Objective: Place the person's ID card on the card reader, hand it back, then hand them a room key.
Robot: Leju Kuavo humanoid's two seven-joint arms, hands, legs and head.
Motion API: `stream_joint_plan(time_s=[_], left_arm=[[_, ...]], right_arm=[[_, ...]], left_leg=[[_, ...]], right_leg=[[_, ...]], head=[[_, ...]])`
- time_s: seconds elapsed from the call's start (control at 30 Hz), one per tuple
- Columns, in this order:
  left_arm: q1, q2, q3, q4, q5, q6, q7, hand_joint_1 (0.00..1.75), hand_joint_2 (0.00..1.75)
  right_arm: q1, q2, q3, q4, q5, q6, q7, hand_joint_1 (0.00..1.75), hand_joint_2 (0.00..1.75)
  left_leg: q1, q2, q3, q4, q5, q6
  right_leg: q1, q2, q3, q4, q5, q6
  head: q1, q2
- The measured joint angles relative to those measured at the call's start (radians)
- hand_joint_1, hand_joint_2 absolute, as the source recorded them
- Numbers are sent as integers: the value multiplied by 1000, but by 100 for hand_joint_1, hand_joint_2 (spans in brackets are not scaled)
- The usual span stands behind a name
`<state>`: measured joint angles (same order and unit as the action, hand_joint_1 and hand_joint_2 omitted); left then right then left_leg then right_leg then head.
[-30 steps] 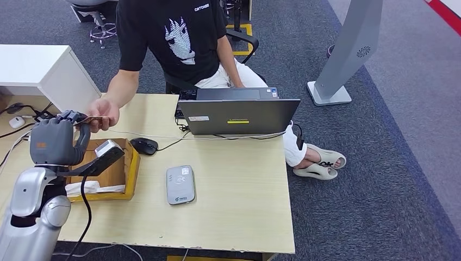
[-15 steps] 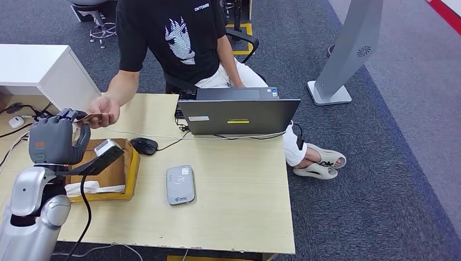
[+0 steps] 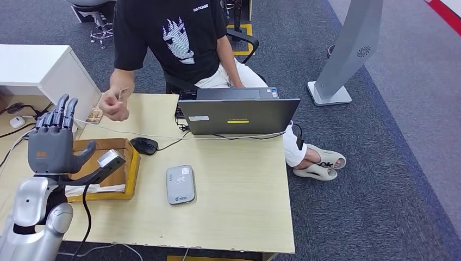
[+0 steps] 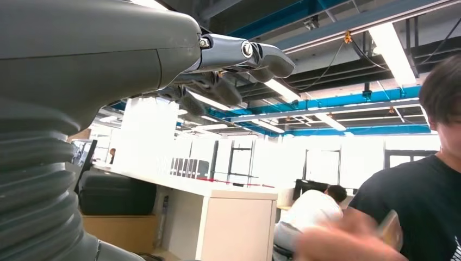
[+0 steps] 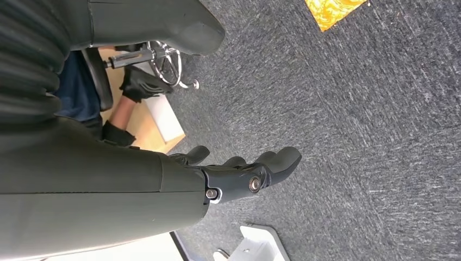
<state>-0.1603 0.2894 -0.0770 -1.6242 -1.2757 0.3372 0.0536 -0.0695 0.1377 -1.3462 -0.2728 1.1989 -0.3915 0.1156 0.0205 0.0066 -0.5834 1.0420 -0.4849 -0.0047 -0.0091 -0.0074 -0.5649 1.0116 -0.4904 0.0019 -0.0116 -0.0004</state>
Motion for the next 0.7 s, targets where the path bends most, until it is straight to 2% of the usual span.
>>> stream_joint_plan(time_s=[0.23, 0.37, 0.5, 0.7], left_arm=[[2, -7, 2, 8, 2, 0, -2, 0, 175], [18, -9, 2, 7, 33, -18, -32, 0, 175], [87, -13, -1, -21, 88, -82, -78, 0, 175], [165, -13, -16, -76, 106, -103, -93, 0, 175]], right_arm=[[0, 0, 1, 0, 2, 0, 0, 0, 175], [0, 0, 1, 0, -5, 0, 0, 0, 175], [2, 1, -1, 0, -19, -1, 2, 0, 175], [4, 3, -7, 0, -25, -3, 3, 0, 175]], left_leg=[[0, 0, 0, 0, 0, 0], [0, 0, 0, 0, 0, 0], [0, 1, 0, 0, 0, 0], [0, 1, 0, 0, -1, 0]], right_leg=[[0, 0, 0, 0, 0, 0], [0, 0, 0, 0, 0, 0], [0, 1, -1, 0, 0, 0], [0, 1, -1, 0, 0, 0]], head=[[0, 0], [0, 0], [0, 0], [0, 0]])
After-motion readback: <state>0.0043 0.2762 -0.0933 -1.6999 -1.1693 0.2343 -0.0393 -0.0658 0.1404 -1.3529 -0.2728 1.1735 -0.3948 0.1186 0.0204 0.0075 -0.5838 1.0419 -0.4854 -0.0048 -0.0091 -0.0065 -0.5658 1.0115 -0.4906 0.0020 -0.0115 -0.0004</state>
